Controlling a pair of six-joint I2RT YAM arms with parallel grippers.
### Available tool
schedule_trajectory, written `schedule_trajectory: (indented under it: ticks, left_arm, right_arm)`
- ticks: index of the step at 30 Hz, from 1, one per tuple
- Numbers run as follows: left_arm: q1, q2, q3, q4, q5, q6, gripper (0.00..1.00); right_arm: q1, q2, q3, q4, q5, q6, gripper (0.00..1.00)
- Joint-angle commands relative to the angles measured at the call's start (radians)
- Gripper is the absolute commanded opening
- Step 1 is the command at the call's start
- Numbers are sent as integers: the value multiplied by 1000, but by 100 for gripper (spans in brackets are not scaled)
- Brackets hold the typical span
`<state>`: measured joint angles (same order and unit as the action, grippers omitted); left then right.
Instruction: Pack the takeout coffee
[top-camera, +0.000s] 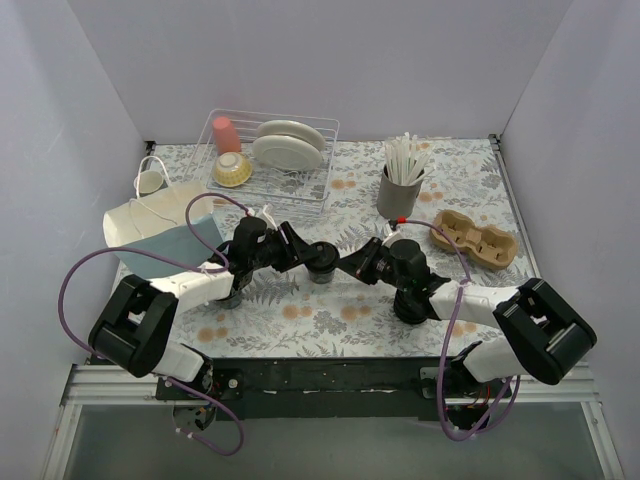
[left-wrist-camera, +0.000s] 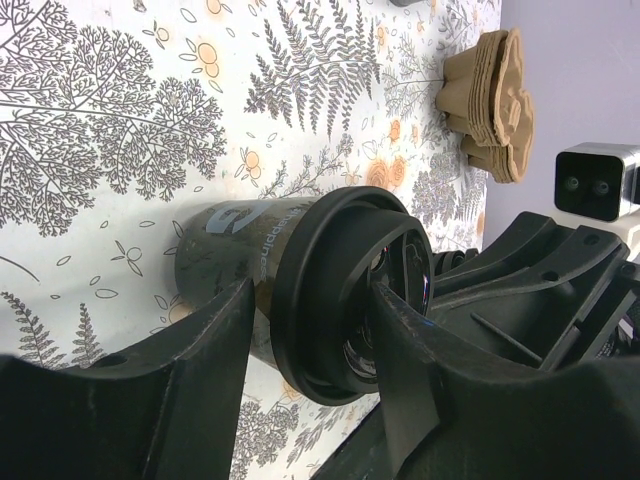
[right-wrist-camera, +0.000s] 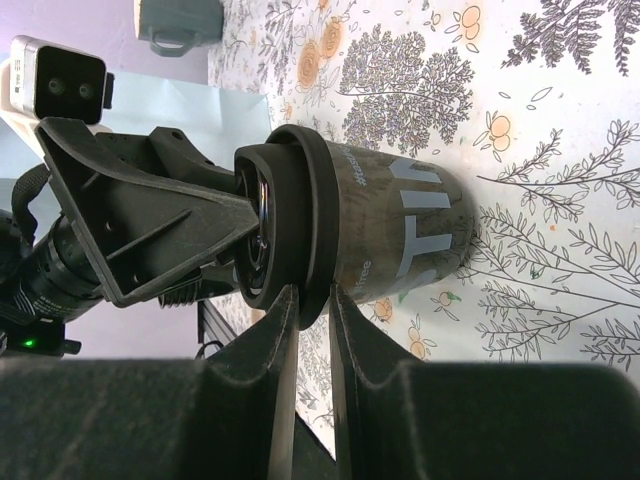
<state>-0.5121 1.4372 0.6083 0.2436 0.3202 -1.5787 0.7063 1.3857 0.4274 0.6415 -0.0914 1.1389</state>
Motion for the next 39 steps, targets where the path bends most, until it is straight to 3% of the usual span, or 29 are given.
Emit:
schedule_trajectory:
  ticks: [1, 5, 8, 18, 24, 30, 39]
  left_arm:
    - [-23, 77, -64, -257, -39, 51, 46]
    - [-25, 80, -55, -274, -52, 57, 46]
    - [-23, 91, -47, -282, -56, 59, 46]
    - [-23, 126, -25, -294, -58, 65, 46]
    - [-23, 138, -8, -299, -52, 101, 46]
    - [-23, 109, -1, -296, -40, 154, 46]
    - [-23, 107, 8, -300, -24, 183, 46]
  right_arm:
    - [5, 75, -76, -233, 85, -74, 15]
    - [7, 46, -70, -285, 136, -111, 16]
    - [9, 30, -62, -302, 145, -128, 10]
    - [5, 21, -30, -267, 118, -175, 24]
    - [-2, -138, 135, -419, 97, -366, 40]
    - [-76, -186, 254, -490, 4, -522, 47]
    - [-174, -39, 350, -424, -249, -600, 45]
